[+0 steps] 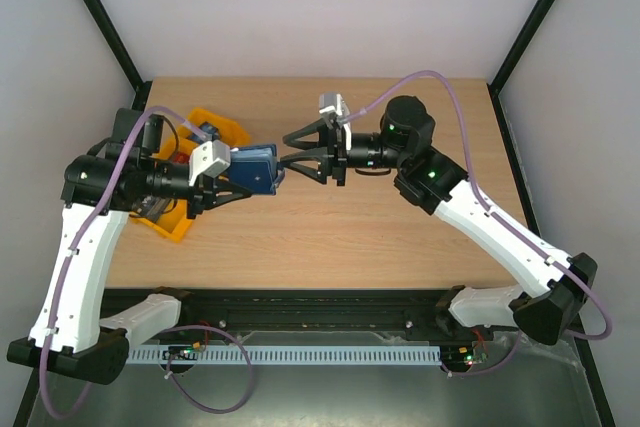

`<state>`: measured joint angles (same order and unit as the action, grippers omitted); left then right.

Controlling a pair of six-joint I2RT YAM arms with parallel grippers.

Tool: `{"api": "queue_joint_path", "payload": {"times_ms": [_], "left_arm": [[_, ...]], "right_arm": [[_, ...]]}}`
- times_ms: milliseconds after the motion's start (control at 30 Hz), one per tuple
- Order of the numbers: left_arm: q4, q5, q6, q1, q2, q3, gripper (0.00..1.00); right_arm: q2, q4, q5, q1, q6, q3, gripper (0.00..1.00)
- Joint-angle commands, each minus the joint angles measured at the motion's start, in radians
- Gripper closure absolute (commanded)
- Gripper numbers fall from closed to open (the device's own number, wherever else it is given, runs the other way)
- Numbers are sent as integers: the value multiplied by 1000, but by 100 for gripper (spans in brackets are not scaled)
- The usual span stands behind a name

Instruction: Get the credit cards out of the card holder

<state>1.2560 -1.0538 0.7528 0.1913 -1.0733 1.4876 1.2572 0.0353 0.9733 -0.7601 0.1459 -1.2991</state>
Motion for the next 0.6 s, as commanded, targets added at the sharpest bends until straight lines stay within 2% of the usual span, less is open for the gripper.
{"api": "queue_joint_path", "payload": {"times_ms": [0,167,400,467,567], "left_arm": [[22,-26,44,0,21,15,98],[14,-20,46,3,25,5,98],[13,-19,47,8,23,4,98],[12,-21,48,8,23,3,98],[12,-15,56,10,20,-2,98]], "right_arm": [[14,101,16,-10,61,-41,54],[20,63,-8,-41,15,-36,51],[21,-19,38,-47,-50,-43,43],[21,-29,3,-48,-54,-44,46],[19,30,-25,-53,-17,-32,55]]}}
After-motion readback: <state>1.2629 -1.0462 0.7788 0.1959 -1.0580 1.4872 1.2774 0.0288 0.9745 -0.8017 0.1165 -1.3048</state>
